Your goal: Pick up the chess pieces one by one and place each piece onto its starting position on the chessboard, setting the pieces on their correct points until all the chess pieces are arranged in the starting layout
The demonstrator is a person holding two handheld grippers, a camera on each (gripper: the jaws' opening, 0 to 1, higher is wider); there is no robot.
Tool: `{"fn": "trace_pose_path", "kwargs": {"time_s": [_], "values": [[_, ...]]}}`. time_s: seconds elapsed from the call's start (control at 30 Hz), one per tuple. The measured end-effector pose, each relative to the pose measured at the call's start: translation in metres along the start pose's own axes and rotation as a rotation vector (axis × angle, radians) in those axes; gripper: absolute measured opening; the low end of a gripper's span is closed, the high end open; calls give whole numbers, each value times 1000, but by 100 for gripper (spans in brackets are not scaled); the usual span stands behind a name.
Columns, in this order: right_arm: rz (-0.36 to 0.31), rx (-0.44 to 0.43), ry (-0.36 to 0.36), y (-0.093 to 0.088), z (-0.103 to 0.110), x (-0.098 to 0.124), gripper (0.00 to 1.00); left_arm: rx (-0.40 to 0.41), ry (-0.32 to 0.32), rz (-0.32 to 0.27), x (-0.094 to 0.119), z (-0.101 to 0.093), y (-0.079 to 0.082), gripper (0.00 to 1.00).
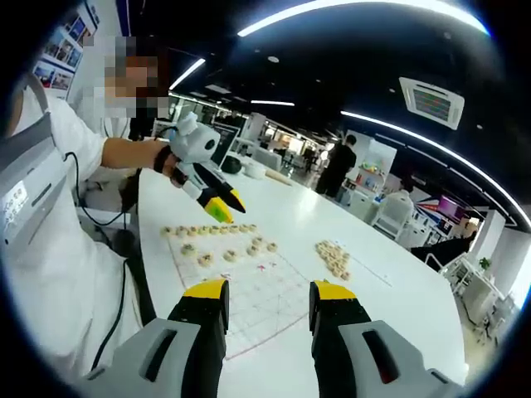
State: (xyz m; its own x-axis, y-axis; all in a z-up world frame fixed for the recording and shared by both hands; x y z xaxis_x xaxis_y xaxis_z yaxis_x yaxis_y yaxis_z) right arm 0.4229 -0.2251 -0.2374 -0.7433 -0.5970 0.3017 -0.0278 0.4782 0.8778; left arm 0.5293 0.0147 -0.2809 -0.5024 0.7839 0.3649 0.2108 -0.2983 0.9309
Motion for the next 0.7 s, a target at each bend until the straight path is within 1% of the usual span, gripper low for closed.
{"fn": "trace_pose_path", "kwargs": {"time_s": [0.33,0.43,0.57,0.7], "values": [[1,-3,-1,-1,-1,0,40,2,7,-4,-4,6,2,32],[3,-4,-3,-1,-1,-1,40,-8,19,1,-8,13,5,32],[2,-2,0,0,0,-2,40,3,45,-18,-16,28,14,32],[6,-2,0,-2,0,-2,40,13,66,-10,-27,41,13,31]]}}
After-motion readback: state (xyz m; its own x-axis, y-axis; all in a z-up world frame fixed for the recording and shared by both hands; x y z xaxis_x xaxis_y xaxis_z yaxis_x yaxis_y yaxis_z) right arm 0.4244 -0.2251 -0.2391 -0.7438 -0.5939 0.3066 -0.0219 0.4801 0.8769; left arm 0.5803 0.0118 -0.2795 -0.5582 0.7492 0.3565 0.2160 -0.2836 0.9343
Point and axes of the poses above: the point that each gripper's makers call its tool centre point, and the gripper's own axes: x roughly backward along the fingers, z roughly to its left, y roughly out of its top, the point moved 5 cm from there along x, roughly backward along the fingers, and after that the axes turned 2 degrees about -y, right-handed, at the moved point
